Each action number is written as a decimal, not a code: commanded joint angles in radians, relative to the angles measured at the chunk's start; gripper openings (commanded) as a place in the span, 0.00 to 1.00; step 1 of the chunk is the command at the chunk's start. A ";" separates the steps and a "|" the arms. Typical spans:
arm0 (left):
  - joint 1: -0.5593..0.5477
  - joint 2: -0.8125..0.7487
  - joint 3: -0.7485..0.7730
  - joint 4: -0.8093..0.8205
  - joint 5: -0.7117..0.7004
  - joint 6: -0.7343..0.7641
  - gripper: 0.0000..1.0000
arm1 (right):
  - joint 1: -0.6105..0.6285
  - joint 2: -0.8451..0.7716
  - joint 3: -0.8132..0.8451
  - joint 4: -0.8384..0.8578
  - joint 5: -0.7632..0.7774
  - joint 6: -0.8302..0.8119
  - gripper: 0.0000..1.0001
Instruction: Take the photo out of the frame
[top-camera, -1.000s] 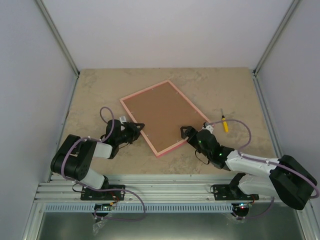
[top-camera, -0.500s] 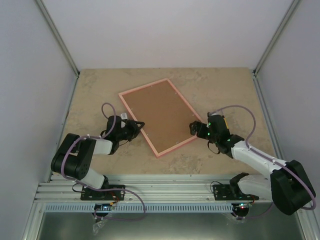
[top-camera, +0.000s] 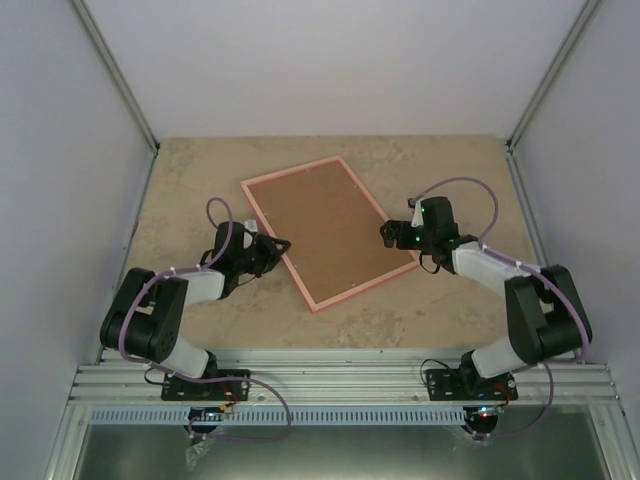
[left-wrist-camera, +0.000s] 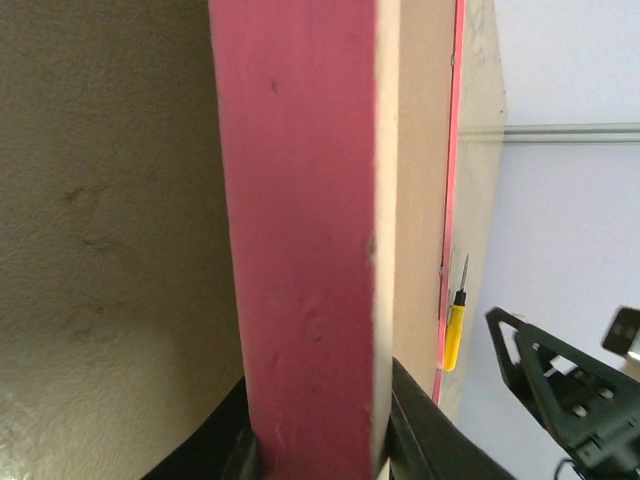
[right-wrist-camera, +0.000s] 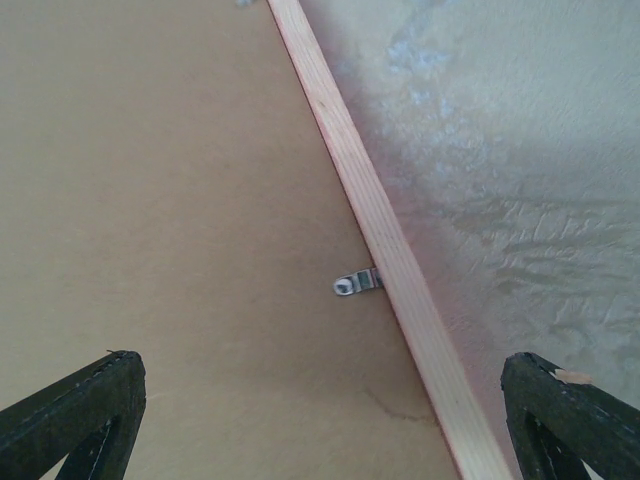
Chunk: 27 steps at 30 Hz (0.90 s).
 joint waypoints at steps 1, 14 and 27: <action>-0.005 -0.015 0.035 -0.199 0.025 0.152 0.23 | -0.027 0.099 0.054 0.021 -0.102 -0.090 0.98; -0.006 0.003 0.142 -0.469 -0.056 0.305 0.25 | -0.030 0.197 0.030 0.029 -0.152 -0.096 0.98; -0.033 0.087 0.194 -0.580 -0.148 0.346 0.25 | -0.030 0.128 -0.024 0.035 -0.047 -0.108 0.98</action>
